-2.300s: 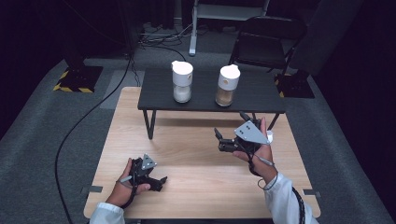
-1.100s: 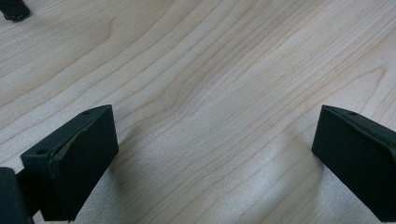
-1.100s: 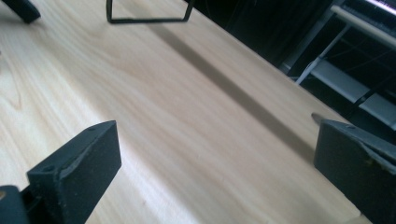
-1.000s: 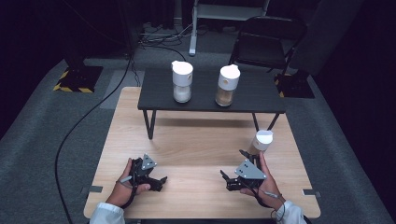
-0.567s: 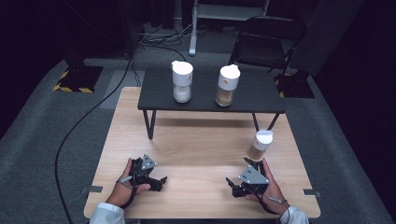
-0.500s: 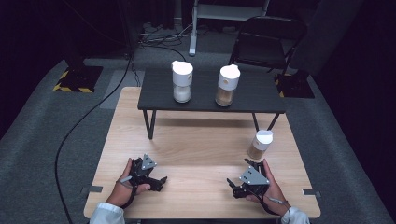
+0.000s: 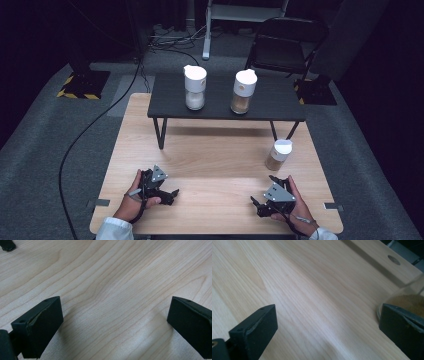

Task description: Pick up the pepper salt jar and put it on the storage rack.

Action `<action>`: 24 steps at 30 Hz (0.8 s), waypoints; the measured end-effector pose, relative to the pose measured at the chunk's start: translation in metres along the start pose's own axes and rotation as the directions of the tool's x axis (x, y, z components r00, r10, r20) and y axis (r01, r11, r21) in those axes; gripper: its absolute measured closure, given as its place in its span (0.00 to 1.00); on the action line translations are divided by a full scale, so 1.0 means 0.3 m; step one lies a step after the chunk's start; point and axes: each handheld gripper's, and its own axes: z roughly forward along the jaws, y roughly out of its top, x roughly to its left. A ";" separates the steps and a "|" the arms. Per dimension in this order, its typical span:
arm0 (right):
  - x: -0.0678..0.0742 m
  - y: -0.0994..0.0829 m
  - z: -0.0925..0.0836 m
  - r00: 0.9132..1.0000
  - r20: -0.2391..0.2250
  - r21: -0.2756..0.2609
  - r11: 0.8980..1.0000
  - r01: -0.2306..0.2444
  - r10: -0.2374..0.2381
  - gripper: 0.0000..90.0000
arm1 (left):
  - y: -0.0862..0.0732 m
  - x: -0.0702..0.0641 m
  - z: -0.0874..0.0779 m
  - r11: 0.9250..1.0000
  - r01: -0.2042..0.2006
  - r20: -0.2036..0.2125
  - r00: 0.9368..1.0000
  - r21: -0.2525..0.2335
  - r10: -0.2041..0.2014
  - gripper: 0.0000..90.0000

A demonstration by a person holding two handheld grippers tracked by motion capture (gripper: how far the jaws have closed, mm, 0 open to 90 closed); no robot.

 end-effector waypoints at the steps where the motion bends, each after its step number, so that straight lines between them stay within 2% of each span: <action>1: -0.001 -0.005 -0.003 1.000 0.003 0.005 1.000 -0.003 0.003 0.02 | 0.000 0.000 0.000 1.000 0.000 0.000 1.000 0.000 0.000 0.00; 8: -0.032 -0.038 -0.023 0.999 -0.002 0.053 0.998 -0.035 0.035 0.02 | 0.000 0.000 -0.001 1.000 0.000 0.000 1.000 0.001 0.000 0.00; 17: -0.069 -0.073 -0.047 0.996 0.005 0.065 0.994 -0.092 0.092 0.03 | 0.000 -0.001 -0.001 1.000 0.002 0.001 1.000 0.001 -0.002 0.00; 20: -0.086 -0.088 -0.059 0.994 0.001 0.070 0.991 -0.111 0.111 0.03 | 0.000 -0.001 -0.001 1.000 0.002 0.001 1.000 0.001 -0.002 0.00; 24: -0.122 -0.107 -0.072 0.987 -0.010 0.087 0.983 -0.161 0.163 0.03 | 0.000 -0.001 -0.001 1.000 0.002 0.001 1.000 0.002 -0.002 0.00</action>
